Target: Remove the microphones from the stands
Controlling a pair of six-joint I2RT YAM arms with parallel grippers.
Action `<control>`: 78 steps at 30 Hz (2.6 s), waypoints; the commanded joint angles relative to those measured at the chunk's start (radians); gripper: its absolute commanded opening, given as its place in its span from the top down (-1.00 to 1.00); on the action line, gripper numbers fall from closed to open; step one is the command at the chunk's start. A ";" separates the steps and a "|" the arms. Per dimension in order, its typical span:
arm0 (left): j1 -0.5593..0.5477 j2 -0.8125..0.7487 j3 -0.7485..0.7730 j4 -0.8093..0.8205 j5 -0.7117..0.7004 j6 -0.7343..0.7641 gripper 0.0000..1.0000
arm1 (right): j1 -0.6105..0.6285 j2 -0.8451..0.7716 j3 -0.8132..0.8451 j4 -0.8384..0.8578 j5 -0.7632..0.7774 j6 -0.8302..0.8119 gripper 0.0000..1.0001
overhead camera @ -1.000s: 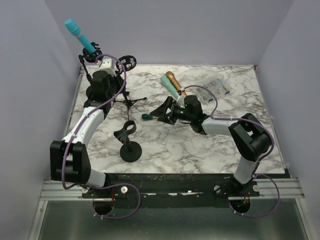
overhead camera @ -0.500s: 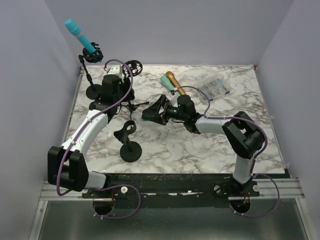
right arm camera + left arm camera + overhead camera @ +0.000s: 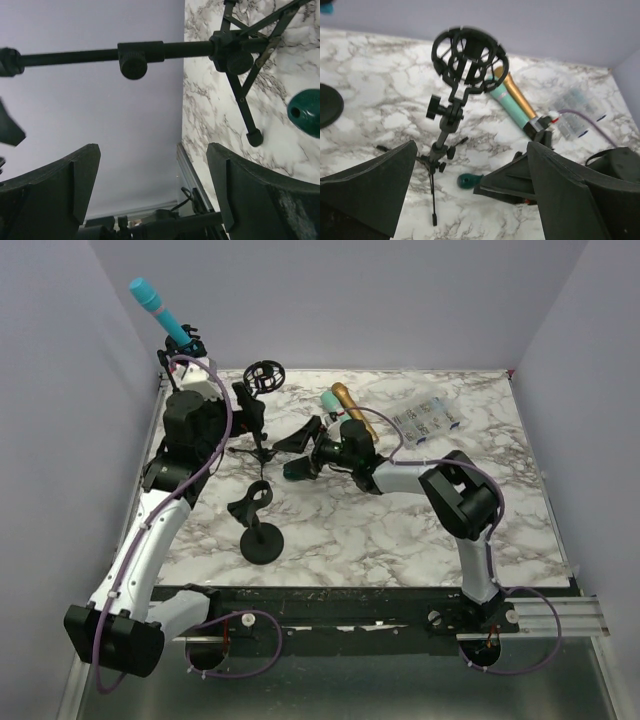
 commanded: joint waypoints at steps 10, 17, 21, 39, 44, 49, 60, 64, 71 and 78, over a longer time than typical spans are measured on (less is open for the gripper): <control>0.027 -0.109 0.036 0.034 0.097 0.128 -0.81 | 0.005 0.278 0.333 0.055 -0.006 0.305 -0.78; 0.008 -0.197 -0.033 0.078 0.011 0.124 -0.81 | 0.005 0.329 0.415 0.042 0.031 0.341 -0.69; -0.002 -0.204 -0.041 0.081 -0.006 0.132 -0.79 | 0.004 0.342 0.421 0.066 0.044 0.359 -0.50; -0.018 -0.212 -0.064 0.099 -0.075 0.166 -0.75 | 0.006 0.337 0.363 0.173 0.028 0.392 0.07; -0.021 -0.211 -0.065 0.100 -0.081 0.175 -0.74 | 0.006 0.317 0.347 0.185 0.025 0.384 0.39; -0.049 -0.217 -0.069 0.100 -0.109 0.186 -0.75 | 0.012 0.314 0.349 0.163 0.026 0.363 0.55; -0.058 -0.289 -0.076 0.028 -0.065 0.132 -0.76 | 0.015 0.307 0.333 0.222 -0.002 0.348 0.09; -0.058 -0.309 -0.122 0.036 -0.106 0.183 -0.76 | 0.015 0.298 0.319 0.206 0.002 0.336 0.14; -0.058 -0.328 -0.181 0.063 -0.132 0.220 -0.76 | 0.015 0.293 0.301 0.199 0.011 0.321 0.64; -0.059 -0.345 -0.191 0.068 -0.143 0.224 -0.76 | 0.018 0.230 0.320 -0.020 0.073 0.051 0.99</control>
